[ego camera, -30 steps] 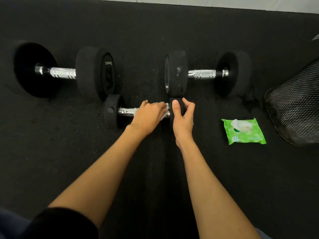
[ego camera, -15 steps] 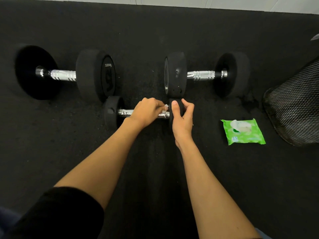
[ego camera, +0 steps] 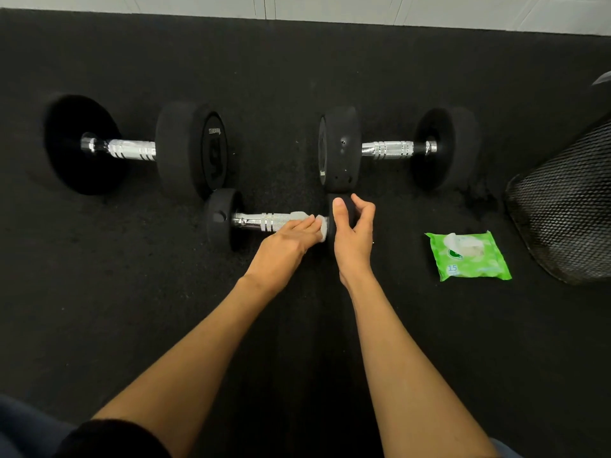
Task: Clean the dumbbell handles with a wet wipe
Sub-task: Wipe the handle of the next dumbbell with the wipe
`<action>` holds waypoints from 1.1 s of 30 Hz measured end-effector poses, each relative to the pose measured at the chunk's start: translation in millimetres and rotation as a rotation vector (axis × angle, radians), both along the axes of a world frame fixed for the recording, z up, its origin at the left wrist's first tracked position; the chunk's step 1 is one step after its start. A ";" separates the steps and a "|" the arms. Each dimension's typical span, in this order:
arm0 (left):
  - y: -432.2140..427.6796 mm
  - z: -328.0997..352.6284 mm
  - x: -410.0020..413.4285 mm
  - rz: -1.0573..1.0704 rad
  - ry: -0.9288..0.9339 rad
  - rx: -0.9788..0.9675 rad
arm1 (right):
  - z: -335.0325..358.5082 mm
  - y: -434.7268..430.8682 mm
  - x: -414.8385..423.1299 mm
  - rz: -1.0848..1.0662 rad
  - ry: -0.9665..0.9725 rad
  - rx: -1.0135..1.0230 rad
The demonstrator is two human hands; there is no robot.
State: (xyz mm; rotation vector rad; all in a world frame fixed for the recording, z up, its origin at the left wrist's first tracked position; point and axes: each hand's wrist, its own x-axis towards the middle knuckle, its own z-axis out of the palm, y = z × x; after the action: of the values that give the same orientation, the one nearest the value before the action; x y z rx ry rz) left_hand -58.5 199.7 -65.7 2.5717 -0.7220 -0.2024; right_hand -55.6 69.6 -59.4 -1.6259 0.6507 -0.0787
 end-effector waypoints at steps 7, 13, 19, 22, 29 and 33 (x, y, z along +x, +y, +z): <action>19.8 5.0 -4.2 -0.185 -0.010 0.027 | 12.0 -5.8 4.2 0.066 0.062 -0.310; 29.1 32.5 1.9 0.356 -0.034 -0.554 | 68.1 12.0 23.0 0.337 -0.219 -0.393; 41.9 71.5 16.0 0.549 0.003 -0.770 | 66.7 47.5 31.9 0.580 0.039 0.122; 60.2 65.1 18.2 0.502 0.003 -0.600 | 54.7 55.7 39.0 0.456 -0.038 0.130; 103.4 28.1 16.1 0.926 0.147 -0.466 | 27.6 78.5 35.7 0.426 -0.155 -0.353; 114.2 12.3 16.0 0.879 0.403 -0.598 | -5.1 99.5 20.4 0.677 -0.185 -0.752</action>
State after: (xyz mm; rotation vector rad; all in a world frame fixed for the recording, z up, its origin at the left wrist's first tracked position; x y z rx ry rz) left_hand -42.5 313.9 -53.4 1.9448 0.4537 -0.1677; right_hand -35.2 169.1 -64.5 -2.4504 -0.1345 0.0296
